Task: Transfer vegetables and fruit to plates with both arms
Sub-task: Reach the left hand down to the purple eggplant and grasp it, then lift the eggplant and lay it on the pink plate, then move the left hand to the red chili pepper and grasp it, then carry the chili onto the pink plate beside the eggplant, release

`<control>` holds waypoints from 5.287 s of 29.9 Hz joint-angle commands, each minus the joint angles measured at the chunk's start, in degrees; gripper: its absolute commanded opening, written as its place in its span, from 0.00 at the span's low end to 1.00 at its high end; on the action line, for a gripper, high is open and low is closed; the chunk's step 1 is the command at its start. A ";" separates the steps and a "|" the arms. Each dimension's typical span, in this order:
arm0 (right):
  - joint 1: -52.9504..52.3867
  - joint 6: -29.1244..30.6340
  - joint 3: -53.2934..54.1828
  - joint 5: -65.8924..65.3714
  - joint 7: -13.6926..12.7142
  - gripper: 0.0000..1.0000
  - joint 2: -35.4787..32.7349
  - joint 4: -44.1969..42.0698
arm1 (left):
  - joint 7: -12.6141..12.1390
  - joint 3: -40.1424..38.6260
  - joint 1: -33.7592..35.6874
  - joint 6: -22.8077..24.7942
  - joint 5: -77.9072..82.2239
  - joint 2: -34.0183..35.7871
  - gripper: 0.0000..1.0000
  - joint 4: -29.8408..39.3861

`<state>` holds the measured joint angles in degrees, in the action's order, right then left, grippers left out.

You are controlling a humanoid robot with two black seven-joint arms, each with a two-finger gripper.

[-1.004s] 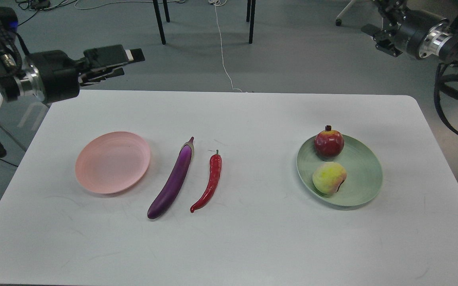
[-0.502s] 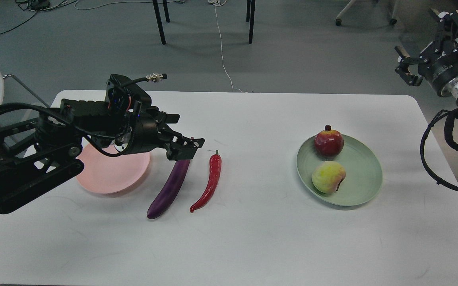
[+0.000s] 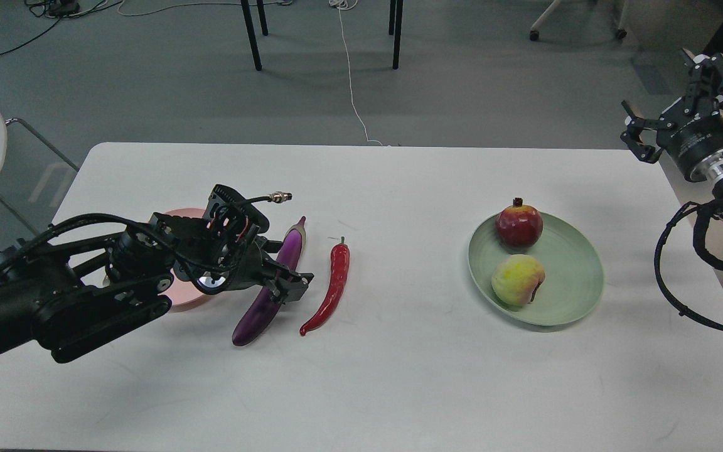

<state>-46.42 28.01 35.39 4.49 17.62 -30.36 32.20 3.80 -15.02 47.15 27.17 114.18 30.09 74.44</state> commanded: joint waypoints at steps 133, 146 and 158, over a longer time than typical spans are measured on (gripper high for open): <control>9.42 -0.01 6.62 -0.18 0.05 0.99 -12.18 8.67 | -8.10 8.87 3.91 0.83 0.42 -10.75 0.34 -3.95; 8.81 -0.01 6.53 -0.35 0.04 0.99 -12.36 8.40 | -8.72 0.97 8.13 0.83 -6.32 0.47 0.10 9.84; 8.37 -0.01 6.45 -0.35 -0.04 0.99 -11.83 8.67 | -8.63 -0.27 4.27 0.83 -9.95 18.16 0.14 9.32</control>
<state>-37.91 28.00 41.84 4.13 17.60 -42.27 40.77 -4.55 -15.29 53.83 28.00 103.70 47.10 83.88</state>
